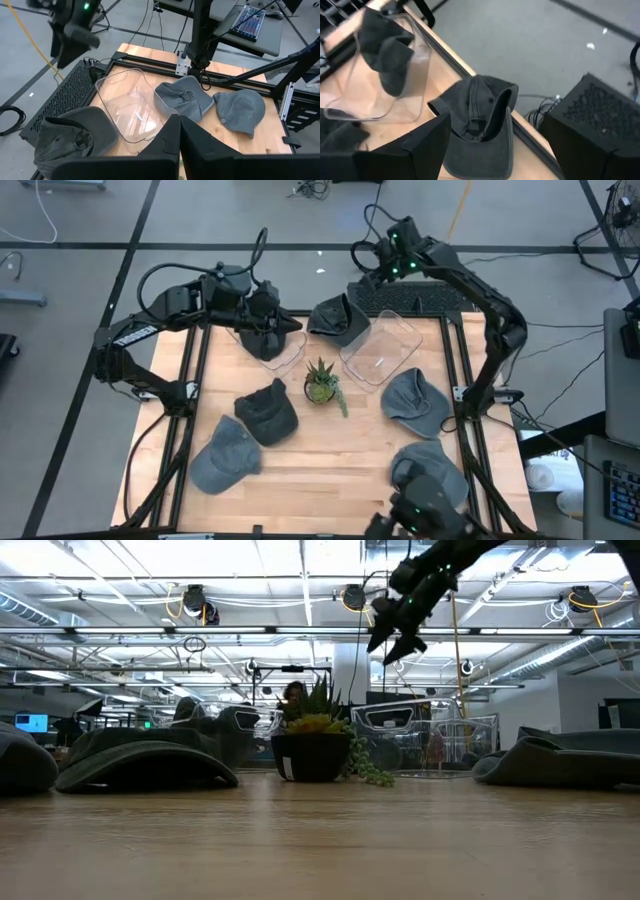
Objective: Pick & Place hat
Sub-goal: Put the top black cap into the left transparent bin
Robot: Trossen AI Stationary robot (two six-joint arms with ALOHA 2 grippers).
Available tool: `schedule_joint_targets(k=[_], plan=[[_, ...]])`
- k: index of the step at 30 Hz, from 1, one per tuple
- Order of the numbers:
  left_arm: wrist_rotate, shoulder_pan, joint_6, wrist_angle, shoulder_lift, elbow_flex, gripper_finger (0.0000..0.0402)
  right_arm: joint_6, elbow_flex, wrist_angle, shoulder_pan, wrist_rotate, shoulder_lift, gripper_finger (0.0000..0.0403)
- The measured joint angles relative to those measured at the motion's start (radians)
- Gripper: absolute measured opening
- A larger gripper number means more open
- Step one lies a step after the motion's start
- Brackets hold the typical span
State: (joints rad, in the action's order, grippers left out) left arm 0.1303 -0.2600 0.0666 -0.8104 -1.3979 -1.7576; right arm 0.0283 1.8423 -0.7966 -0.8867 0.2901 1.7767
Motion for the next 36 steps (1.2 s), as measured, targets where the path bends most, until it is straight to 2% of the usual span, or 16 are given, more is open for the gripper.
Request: schedule_joint_targets(k=[19, 29, 36], plan=[[0.000, 0.000, 0.022, 0.000, 0.000, 0.000, 0.0001, -0.013, -0.001, 0.021, 0.008, -0.056, 0.233, 0.0309], [0.000, 0.000, 0.032, 0.000, 0.000, 0.000, 0.0001, -0.022, -0.001, 0.000, 0.019, -0.050, 0.330, 0.0309], [0.000, 0.000, 0.034, 0.000, 0.000, 0.000, 0.0002, -0.058, -0.001, -0.022, 0.039, 0.001, 0.383, 0.0309]])
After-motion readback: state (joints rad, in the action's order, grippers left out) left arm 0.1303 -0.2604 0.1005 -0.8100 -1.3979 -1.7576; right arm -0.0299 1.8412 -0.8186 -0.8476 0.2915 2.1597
